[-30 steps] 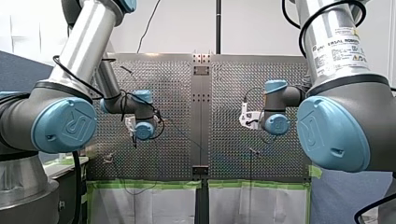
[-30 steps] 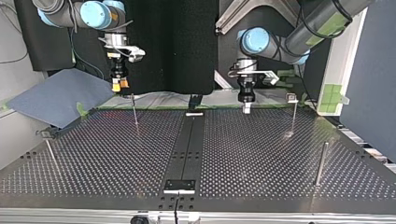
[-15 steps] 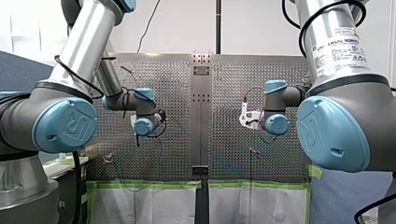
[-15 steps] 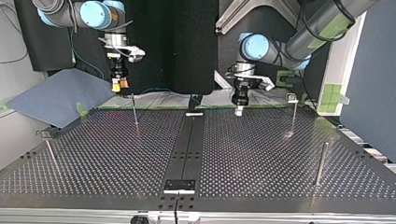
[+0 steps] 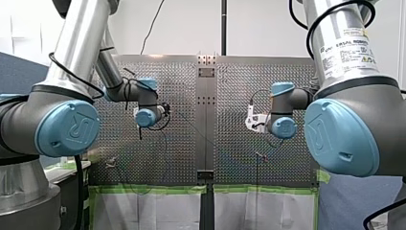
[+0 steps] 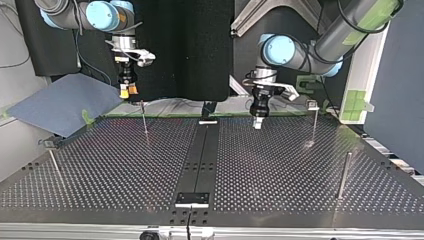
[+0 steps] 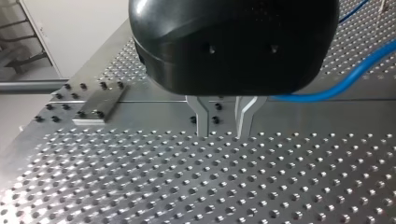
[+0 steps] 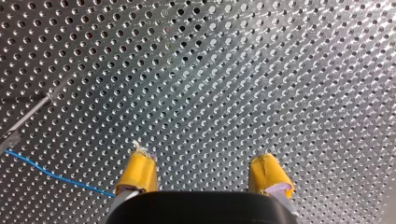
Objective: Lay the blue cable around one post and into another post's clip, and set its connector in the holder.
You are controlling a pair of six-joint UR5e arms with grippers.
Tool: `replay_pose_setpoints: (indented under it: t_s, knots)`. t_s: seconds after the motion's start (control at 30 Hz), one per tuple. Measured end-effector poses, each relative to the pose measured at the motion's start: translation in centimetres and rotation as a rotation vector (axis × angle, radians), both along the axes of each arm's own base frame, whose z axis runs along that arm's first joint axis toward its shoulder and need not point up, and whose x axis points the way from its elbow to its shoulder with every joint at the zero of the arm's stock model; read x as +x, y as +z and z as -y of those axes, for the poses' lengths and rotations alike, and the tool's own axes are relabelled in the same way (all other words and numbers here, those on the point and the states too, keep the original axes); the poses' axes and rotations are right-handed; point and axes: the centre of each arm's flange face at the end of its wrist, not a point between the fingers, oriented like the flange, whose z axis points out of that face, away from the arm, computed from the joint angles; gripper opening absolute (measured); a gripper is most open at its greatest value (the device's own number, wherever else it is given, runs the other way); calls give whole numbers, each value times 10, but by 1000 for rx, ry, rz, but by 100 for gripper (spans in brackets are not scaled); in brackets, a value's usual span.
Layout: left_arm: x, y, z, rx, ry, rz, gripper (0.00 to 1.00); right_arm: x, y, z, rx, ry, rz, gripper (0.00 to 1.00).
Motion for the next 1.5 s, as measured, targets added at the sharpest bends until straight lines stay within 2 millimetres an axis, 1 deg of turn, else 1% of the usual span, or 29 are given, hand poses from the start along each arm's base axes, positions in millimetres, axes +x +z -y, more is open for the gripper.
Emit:
replay_pose_setpoints:
  t_s: [0.23, 0.57, 0.67, 0.93, 1.27, 1.5]
  knots:
    - [-6, 22, -5, -6, 19, -1, 37, 0, 0, 0, 2, 0, 1, 100]
    - [-18, 64, -14, -51, 68, 41, 37, 0, 0, 0, 3, 1, 1, 100]
    - [-20, 71, -17, -63, 87, 53, 37, 0, 0, 0, 4, 1, 1, 100]
    - [-20, 73, -24, -69, 127, 50, 37, 0, 0, 0, 3, 1, 1, 100]
    - [-14, 71, -45, -75, 205, 27, 37, 0, 0, 0, 4, 1, 1, 100]
    - [-11, 70, -56, -88, 236, 20, 37, 0, 0, 0, 4, 1, 1, 100]
